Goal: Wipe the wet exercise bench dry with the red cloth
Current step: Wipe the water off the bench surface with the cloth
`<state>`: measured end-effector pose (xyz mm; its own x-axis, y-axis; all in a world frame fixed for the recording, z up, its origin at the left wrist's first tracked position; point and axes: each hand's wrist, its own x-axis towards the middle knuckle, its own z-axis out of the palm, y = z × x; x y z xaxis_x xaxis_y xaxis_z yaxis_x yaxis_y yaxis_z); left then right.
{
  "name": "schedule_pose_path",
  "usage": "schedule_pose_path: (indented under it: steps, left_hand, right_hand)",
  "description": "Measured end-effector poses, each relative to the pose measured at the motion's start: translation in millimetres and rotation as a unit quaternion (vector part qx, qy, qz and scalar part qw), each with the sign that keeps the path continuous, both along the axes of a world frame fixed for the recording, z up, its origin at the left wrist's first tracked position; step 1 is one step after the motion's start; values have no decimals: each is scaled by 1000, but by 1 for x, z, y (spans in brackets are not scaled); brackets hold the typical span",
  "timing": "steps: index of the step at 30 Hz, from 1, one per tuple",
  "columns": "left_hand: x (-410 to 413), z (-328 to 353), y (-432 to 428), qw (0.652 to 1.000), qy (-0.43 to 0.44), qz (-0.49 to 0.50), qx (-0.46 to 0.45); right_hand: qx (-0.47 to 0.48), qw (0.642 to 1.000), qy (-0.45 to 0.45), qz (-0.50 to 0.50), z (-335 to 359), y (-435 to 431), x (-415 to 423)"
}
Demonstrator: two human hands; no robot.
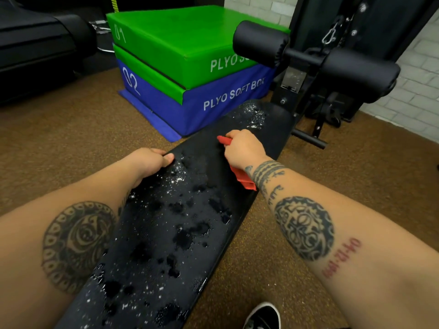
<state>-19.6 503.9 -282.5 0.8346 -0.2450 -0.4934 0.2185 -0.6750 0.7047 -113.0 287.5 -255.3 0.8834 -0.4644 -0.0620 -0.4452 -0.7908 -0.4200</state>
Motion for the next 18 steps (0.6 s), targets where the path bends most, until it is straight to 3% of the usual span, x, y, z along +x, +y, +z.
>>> schedule_pose_path:
  steps: [4, 8, 12, 14, 18]
  left_hand:
    - [1, 1, 1, 1000, -3, 7, 3]
    - [2, 2, -1, 1000, -9, 4, 9]
    - [1, 1, 0, 1000, -10, 1, 22]
    - [-1, 2, 0, 1000, -5, 3, 23]
    - [-5, 7, -1, 1000, 10, 4, 13]
  right_hand:
    - [-29, 994, 20, 99, 0, 11, -4]
    - [58, 983, 20, 170, 9, 6, -30]
    - [126, 986, -52, 95, 5, -14, -32]
    - [89, 992, -75, 52, -3, -14, -28]
    - [-12, 992, -22, 122, -18, 10, -28]
